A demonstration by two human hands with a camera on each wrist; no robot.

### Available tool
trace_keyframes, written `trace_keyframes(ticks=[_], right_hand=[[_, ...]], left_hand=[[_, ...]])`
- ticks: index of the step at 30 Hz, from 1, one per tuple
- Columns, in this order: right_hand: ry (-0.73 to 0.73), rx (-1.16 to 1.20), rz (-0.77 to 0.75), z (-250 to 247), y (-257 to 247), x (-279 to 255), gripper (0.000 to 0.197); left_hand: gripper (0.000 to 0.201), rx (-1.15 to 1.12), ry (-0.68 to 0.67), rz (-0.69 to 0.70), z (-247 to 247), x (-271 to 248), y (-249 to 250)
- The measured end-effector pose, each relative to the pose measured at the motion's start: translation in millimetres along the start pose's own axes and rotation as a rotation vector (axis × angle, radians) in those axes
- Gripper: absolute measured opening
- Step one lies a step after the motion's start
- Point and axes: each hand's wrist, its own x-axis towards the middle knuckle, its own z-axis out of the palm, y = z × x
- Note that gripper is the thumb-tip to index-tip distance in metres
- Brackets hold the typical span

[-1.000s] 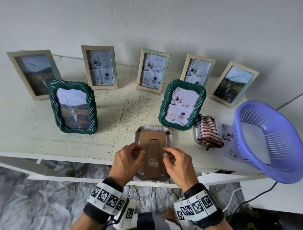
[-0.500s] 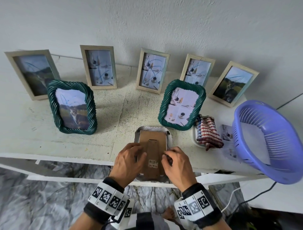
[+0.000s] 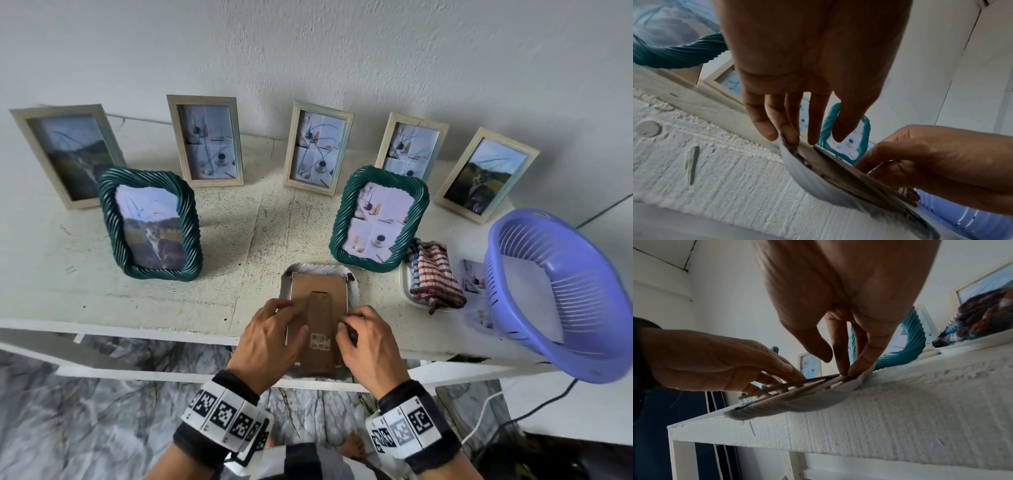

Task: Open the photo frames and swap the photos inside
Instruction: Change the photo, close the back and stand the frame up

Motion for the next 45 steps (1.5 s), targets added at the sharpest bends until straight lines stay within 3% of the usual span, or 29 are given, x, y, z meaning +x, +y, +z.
trace_keyframes(ticks=[6,10,15,21,25,30,37,45], right_hand=[[-0.035,-0.035,-0.028,-3.8,-0.4,-3.0,0.020],[-0.047,-0.122,-0.151,-14.6,4.6,-16.2,0.019],[-0.163,-0.200,-0.288,-21.7,29.3,-48.8,0.020],[-0.208,-0.275,-0.351,-15.1,34.6,-60.8,0.026],[-0.180,-0.198,-0.277,-8.5,30.8,-59.5,0.019],[-0.022,-0.153,-0.151,-4.3,20.5,-61.2,0.017],[0.027,-0.171,-0.046,2.4,8.3,-55.7,0.018],[0.037,-0.075,-0.060,4.7,11.2,-58.1,0.015]], left_hand=[[0.061,0.154,-0.054,0.036,1.6,-5.4,-0.3],[0.054,0.208,-0.065,0.059,3.8,-7.4,3.6],[0.057,0.289,-0.132,0.061,2.0,-6.8,6.7],[0.061,0.332,-0.156,0.054,2.8,-8.6,11.3],[0.065,0.368,-0.170,0.045,3.7,-8.3,12.1],[0.066,0.387,-0.168,0.044,5.3,-9.4,10.1],[0.066,0.384,-0.122,0.056,10.4,-9.9,6.8],[0.071,0.381,-0.117,0.053,9.2,-8.0,4.7]])
